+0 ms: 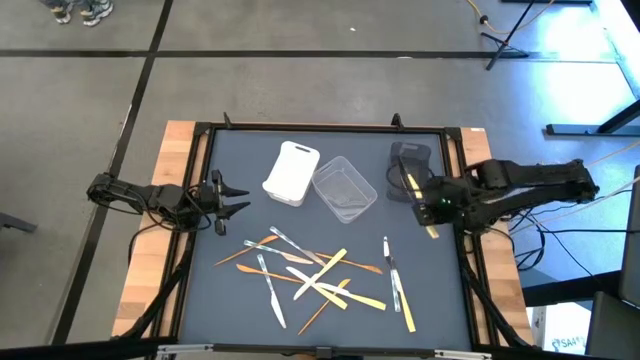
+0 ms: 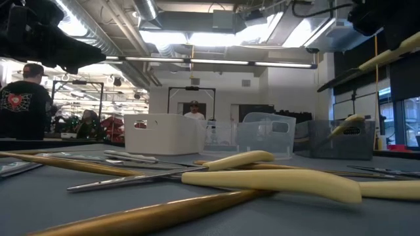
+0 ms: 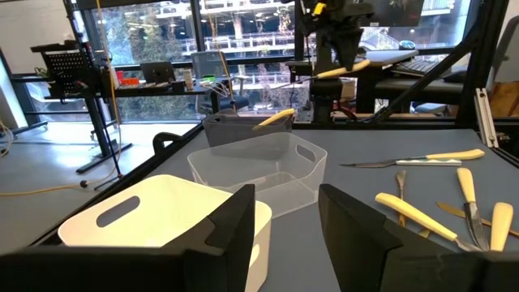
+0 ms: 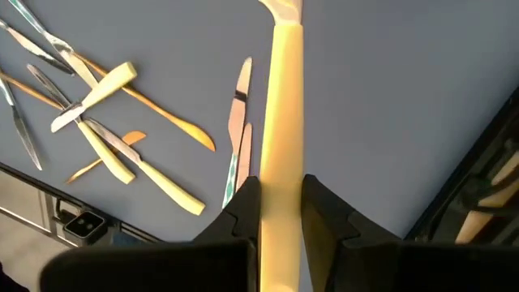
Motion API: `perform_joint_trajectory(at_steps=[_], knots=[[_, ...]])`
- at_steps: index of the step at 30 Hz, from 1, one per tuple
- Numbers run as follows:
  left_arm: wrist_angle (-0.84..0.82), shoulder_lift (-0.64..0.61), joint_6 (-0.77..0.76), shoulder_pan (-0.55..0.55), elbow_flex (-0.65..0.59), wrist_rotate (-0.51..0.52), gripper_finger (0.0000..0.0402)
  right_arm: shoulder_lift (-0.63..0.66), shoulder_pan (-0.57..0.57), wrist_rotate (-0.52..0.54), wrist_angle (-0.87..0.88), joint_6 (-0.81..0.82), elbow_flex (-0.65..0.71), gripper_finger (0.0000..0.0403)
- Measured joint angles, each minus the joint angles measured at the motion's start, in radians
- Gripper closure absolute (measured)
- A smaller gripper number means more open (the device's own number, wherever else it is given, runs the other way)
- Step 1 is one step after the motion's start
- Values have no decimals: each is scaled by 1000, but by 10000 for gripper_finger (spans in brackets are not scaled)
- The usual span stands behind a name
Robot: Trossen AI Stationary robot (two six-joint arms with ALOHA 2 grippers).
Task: Sort silverware by color (type)
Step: Put the yellow knife into the black bin
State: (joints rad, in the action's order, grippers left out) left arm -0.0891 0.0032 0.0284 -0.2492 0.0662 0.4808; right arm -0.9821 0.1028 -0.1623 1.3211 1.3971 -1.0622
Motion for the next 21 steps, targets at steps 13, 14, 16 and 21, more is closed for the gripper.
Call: perform_joint_trajectory(at_steps=[13, 14, 16, 21], knots=[[0, 0, 0, 0, 0, 0, 270, -7, -395, -82, 0, -352, 0, 361], [0, 0, 0, 0, 0, 0, 270, -12, -424, -86, 1, -373, 0, 361], [0, 0, 0, 0, 0, 0, 270, -25, -479, -94, 7, -416, 0, 361], [0, 0, 0, 0, 0, 0, 269, -76, -610, -107, 26, -537, 0, 361]])
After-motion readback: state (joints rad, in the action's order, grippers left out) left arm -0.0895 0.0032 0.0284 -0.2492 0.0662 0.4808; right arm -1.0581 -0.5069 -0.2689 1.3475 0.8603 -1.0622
